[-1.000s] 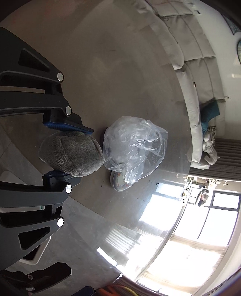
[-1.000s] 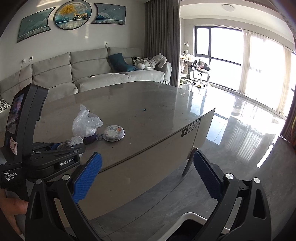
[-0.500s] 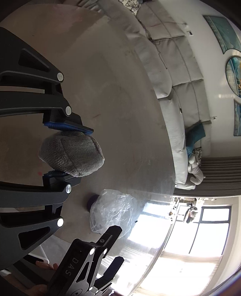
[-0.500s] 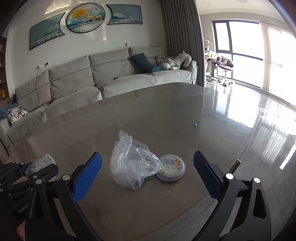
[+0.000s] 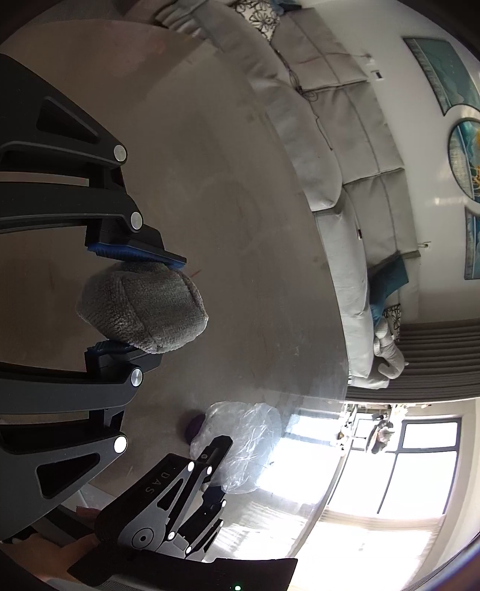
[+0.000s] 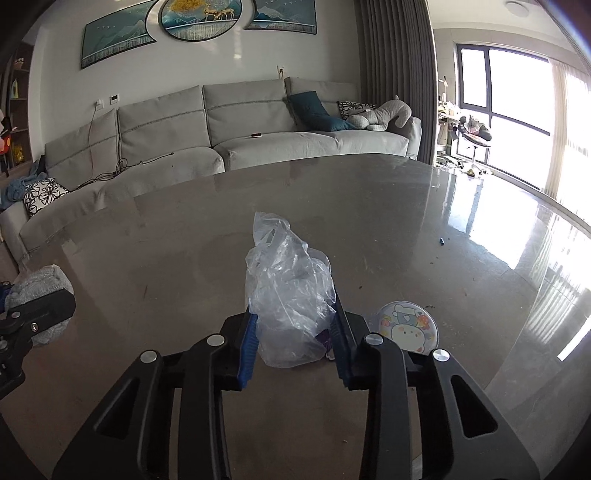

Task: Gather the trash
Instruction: 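Grasp the clear plastic bag with the right gripper while the left holds the cap, then carry the cap and plastic bag to the bin and open both grippers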

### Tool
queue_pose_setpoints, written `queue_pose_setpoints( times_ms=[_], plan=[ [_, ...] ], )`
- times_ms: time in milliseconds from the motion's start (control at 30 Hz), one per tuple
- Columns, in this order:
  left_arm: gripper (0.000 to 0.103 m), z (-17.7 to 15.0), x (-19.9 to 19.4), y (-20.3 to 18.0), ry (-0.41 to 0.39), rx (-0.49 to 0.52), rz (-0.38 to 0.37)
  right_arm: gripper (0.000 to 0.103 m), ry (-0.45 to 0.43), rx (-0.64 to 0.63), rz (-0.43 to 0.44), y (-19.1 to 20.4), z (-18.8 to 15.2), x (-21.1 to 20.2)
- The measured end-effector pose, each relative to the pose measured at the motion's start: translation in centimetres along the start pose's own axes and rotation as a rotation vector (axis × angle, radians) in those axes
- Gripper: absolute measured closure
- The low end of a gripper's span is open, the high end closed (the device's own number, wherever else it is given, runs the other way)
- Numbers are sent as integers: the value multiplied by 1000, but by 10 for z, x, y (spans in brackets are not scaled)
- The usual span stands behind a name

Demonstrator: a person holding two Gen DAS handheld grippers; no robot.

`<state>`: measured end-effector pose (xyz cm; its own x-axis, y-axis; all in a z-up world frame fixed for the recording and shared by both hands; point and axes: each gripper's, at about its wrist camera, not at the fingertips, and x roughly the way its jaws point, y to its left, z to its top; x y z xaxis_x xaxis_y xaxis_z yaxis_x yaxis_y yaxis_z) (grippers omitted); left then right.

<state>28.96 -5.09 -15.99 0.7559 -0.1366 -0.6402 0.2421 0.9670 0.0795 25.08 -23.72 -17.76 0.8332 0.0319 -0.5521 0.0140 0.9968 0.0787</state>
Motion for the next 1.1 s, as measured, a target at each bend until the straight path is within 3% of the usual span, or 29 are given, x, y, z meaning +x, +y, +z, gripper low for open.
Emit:
queue_pose_setpoints(
  times_ms=[367, 633, 900, 1100],
  plan=[
    [69, 1, -15, -4, -29, -2, -65, 72, -111, 39, 10, -10, 19, -79],
    [69, 0, -30, -34, -69, 40, -141, 72, -123, 70, -35, -30, -1, -126],
    [69, -15, -40, -84, -66, 130, -269, 72, -144, 74, -138, -42, -26, -167],
    [69, -37, -42, -125, 1, 173, -442, 72, -132, 148, -232, -70, -61, -194]
  ],
)
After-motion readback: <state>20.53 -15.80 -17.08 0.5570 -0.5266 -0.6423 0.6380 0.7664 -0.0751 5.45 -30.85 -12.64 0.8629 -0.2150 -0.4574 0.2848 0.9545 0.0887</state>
